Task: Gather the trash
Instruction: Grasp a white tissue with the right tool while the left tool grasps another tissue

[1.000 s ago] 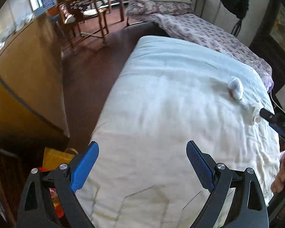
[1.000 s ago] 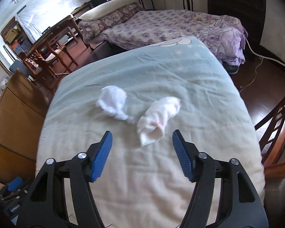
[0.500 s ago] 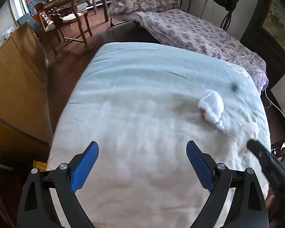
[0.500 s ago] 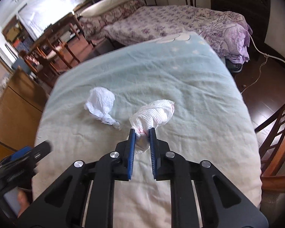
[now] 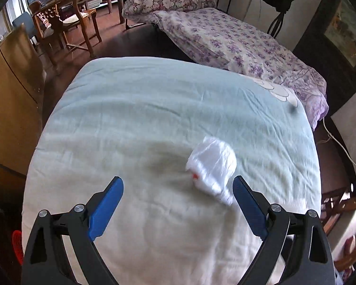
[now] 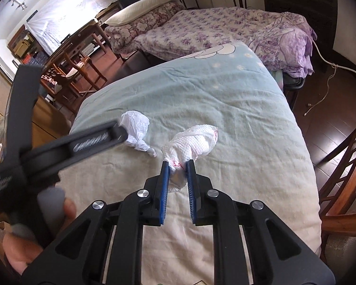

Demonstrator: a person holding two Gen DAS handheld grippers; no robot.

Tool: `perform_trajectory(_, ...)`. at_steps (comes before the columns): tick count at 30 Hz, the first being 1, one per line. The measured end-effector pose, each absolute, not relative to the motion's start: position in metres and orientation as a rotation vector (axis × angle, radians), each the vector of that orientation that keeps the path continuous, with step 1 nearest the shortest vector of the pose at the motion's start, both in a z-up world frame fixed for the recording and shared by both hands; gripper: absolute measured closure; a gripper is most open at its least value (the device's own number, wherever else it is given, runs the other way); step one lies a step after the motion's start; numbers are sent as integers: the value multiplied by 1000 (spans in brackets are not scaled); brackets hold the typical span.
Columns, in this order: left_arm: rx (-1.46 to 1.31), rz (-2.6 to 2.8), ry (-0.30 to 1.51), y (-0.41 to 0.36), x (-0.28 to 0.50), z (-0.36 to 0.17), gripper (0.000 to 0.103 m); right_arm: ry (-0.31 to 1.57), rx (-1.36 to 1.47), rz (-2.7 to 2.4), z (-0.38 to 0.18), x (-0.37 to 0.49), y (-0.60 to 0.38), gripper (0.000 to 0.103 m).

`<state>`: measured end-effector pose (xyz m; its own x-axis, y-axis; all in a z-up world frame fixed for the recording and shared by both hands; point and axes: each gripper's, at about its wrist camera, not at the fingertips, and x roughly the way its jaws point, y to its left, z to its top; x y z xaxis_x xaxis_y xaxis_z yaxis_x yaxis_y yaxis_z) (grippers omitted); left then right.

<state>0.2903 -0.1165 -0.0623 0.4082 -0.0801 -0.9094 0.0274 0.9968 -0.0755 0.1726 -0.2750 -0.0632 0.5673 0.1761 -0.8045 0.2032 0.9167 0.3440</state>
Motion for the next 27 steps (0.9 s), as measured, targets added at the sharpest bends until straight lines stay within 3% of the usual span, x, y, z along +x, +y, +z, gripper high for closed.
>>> perform_trajectory(12, 6, -51, 1227, -144, 310, -103, 15, 1002, 440, -23, -73, 177, -279, 85)
perform_trajectory(14, 25, -50, 1205, -144, 309, -102, 20, 1006, 442, -26, -74, 177, -279, 84)
perform_trajectory(17, 38, -48, 1197, -139, 307, -101, 36, 1019, 450, -25, -78, 177, -278, 83)
perform_trajectory(22, 10, -74, 1191, -123, 298, -95, 72, 1032, 427, -29, -82, 179, -274, 83)
perform_trajectory(27, -64, -88, 1229, -91, 281, -90, 75, 1054, 393, -40, -88, 182, -269, 77)
